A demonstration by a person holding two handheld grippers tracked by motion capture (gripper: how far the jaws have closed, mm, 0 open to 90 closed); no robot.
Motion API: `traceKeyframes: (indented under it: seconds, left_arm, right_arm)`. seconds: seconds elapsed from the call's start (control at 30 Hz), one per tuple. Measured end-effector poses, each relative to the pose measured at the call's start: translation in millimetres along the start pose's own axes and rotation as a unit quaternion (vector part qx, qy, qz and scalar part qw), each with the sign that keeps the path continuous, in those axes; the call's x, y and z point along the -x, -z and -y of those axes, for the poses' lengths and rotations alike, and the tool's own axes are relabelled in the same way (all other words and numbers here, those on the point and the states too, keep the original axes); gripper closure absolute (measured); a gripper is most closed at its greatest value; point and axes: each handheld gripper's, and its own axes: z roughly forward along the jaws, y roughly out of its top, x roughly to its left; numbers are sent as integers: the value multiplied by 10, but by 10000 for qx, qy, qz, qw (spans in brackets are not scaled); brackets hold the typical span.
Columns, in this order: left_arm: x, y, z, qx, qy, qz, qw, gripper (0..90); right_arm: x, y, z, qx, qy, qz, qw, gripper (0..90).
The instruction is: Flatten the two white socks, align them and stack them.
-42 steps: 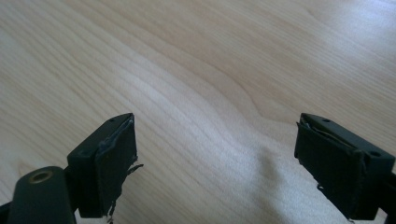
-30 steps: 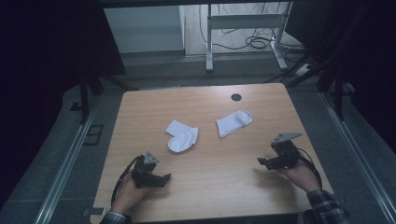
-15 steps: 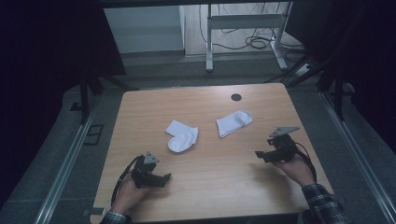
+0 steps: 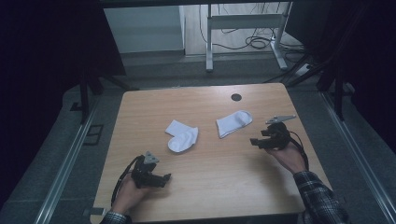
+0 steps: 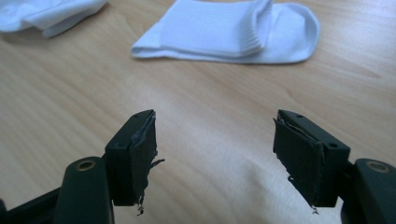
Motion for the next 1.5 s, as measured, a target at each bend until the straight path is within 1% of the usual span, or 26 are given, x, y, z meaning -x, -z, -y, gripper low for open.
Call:
traceKeyframes:
  seconds: [0.1,0.13,0.17,0.2,0.3,0.37,0.43,0.5,0.6,0.7,0.8,0.83,0.87,0.93,1.0,1.1,1.27,1.5]
  left_arm:
    - [0,0,0,1,-1,-1,10000,107]
    - [0,0,0,1,0,-1,10000,107]
    - [0,0,0,1,0,-1,10000,107]
    - [0,0,0,1,1,0,10000,107]
    - [0,0,0,0,-1,-1,10000,107]
    - [1,-1,1,7,5,0,10000,107]
    - [0,0,1,3,-1,0,10000,107]
    - [1,-1,1,9,5,0,10000,107]
    - [3,-2,1,21,18,0,10000,107]
    - [3,-2,1,22,20,0,10000,107]
    - [3,-2,1,23,21,0,10000,107]
    - [3,-2,1,23,21,0,10000,107]
    - [3,-2,2,23,18,0,10000,107]
    - [3,-3,2,23,20,0,10000,107]
    - [3,-2,2,23,19,0,10000,107]
    - [3,-3,2,24,20,0,10000,107]
    - [3,-3,2,24,22,-3,10000,107]
    - [4,-2,1,23,25,-5,10000,107]
  right_arm:
    - [16,-44,-45,-47,16,40,10000,333]
    - [19,-82,-88,-57,68,83,9999,372]
    - [19,-82,-88,-57,68,83,9999,372]
    - [12,-120,-140,-87,164,126,9997,402]
    - [-1,-159,-199,-47,206,167,9996,436]
    - [-11,-192,-248,-25,237,236,9994,466]
    - [-15,-228,-295,-40,243,243,9994,491]
    - [-6,-273,-335,-21,204,198,9996,520]
    - [21,-337,-382,14,142,211,9997,555]
    - [54,-401,-429,-42,132,278,9995,592]
    - [89,-444,-470,-30,125,309,9994,642]
    - [89,-444,-470,-30,125,309,9994,642]
    - [112,-475,-494,-30,132,339,9993,672]
    - [119,-489,-504,-54,127,369,9992,683]
    - [144,-541,-526,-32,134,412,9991,717]
    - [155,-577,-542,-18,106,431,9990,725]
    - [175,-679,-597,-38,80,510,9987,683]
    - [191,-814,-636,-123,85,609,9980,657]
